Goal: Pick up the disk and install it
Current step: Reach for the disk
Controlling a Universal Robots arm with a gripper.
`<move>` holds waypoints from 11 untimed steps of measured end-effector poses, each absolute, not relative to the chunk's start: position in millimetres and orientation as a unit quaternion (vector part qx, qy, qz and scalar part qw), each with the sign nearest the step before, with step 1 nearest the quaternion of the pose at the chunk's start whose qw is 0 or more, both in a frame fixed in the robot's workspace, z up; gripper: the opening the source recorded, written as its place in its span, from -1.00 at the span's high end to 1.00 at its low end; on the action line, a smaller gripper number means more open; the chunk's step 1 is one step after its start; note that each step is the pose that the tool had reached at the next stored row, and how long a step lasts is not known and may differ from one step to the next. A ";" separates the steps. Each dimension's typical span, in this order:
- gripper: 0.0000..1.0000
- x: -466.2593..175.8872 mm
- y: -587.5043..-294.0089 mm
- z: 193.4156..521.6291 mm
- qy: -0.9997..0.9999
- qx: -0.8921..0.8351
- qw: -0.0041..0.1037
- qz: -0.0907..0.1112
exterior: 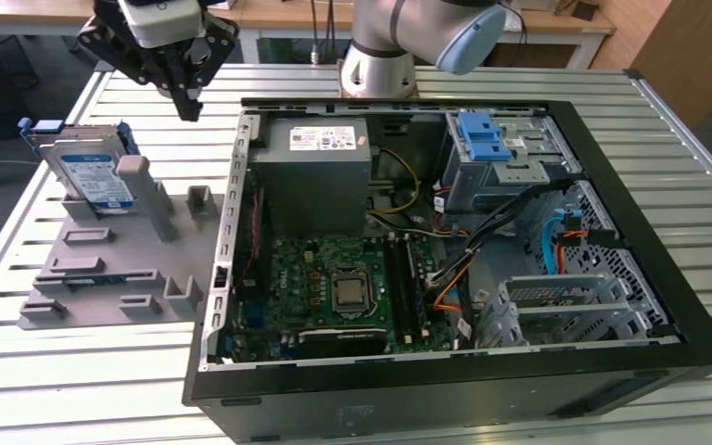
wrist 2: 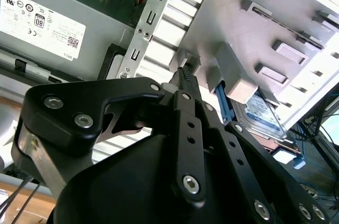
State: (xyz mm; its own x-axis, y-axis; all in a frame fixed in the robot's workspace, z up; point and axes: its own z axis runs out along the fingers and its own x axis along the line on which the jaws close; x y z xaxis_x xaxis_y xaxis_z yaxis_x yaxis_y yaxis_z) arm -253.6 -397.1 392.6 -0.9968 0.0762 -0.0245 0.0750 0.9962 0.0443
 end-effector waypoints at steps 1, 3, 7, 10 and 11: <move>0.79 -253.8 -397.1 392.6 0.999 0.038 0.013 0.022; 0.79 -254.5 -397.1 392.6 0.999 0.038 0.013 0.022; 0.79 -256.2 -397.1 392.6 0.999 0.038 0.013 0.022; 0.79 -256.8 -397.1 392.6 0.999 0.038 0.013 0.022; 0.79 -257.0 -397.1 392.6 0.999 0.038 0.013 0.022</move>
